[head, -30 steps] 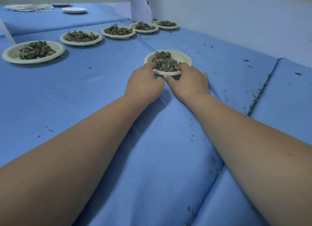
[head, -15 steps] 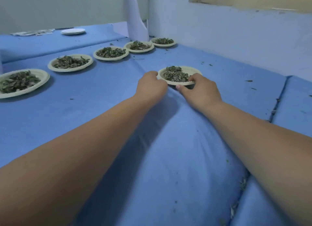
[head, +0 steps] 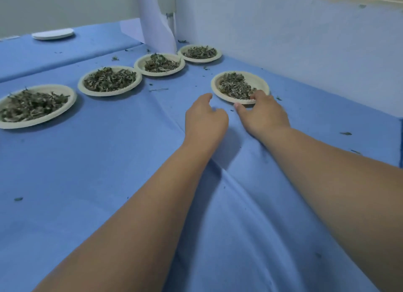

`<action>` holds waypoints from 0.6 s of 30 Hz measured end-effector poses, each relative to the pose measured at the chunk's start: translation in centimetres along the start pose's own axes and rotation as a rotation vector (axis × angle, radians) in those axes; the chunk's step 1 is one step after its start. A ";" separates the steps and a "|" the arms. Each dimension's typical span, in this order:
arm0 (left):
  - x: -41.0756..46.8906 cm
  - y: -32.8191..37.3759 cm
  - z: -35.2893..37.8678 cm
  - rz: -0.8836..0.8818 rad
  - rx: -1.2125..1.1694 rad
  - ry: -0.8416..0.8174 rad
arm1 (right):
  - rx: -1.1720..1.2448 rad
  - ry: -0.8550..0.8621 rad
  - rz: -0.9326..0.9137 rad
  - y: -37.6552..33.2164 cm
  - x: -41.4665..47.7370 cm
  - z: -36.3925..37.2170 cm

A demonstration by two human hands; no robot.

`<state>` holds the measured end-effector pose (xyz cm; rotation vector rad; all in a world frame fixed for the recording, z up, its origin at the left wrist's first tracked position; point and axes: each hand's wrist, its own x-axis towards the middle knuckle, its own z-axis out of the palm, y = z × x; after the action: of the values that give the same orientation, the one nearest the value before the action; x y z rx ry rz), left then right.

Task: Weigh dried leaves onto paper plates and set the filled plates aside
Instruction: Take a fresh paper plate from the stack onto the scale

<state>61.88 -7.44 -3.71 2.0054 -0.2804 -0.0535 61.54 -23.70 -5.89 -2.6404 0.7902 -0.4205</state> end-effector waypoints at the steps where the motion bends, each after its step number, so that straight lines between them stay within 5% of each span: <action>1: 0.4 -0.5 0.1 -0.011 -0.021 0.005 | -0.029 -0.005 0.011 -0.1 1.5 0.4; 18: 1.7 -1.7 0.5 0.037 0.010 -0.103 | -0.078 -0.025 0.128 -1.7 13.9 2.8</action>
<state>63.71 -7.53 -5.26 2.0100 -0.3844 -0.1330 74.47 -29.62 -5.18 -2.6413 0.9801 -0.3284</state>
